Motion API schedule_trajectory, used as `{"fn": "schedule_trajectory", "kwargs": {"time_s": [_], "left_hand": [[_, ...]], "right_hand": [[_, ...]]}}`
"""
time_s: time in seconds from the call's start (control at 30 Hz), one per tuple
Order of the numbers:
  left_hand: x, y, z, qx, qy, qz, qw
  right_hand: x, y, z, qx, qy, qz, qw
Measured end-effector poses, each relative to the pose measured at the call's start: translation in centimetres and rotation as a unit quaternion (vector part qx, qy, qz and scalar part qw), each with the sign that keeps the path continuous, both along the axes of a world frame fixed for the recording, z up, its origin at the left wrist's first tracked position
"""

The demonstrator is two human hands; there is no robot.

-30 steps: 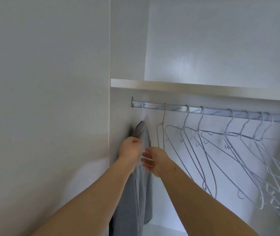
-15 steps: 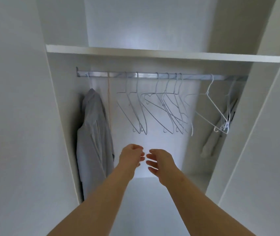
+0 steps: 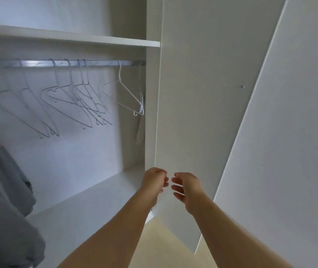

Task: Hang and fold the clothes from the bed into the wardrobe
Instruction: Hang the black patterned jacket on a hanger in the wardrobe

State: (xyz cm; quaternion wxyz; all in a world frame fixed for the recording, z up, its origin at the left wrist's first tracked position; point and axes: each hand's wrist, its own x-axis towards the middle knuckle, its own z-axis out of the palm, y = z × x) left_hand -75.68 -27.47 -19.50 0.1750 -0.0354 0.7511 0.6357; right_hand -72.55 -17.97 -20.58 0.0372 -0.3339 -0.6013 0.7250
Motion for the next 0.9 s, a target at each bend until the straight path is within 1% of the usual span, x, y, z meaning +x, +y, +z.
{"fn": "schedule_trajectory", "kwargs": {"time_s": [0.17, 0.33, 0.53, 0.6, 0.83, 0.9], "left_hand": [[5.3, 6.3, 0.3, -0.008, 0.019, -0.135, 0.991], [14.1, 12.1, -0.1, -0.001, 0.005, -0.278, 0.960], [27.7, 19.1, -1.3, -0.007, -0.007, -0.428, 0.904], [33.8, 21.4, -2.3, -0.019, -0.017, -0.473, 0.880], [51.5, 27.6, -6.3, -0.045, -0.072, -0.573, 0.815], [55.7, 28.9, -7.6, -0.060, -0.085, -0.588, 0.802]], "right_hand": [[8.1, 4.7, -0.1, -0.015, 0.020, -0.146, 0.989], [19.1, 9.1, -0.9, -0.012, 0.011, -0.293, 0.956], [34.8, 13.4, -2.1, -0.020, 0.019, -0.452, 0.892], [41.2, 14.5, -3.1, -0.026, 0.022, -0.505, 0.863], [59.9, 16.7, -7.5, -0.047, -0.015, -0.619, 0.783], [64.5, 17.1, -8.6, -0.061, -0.031, -0.635, 0.769]]}}
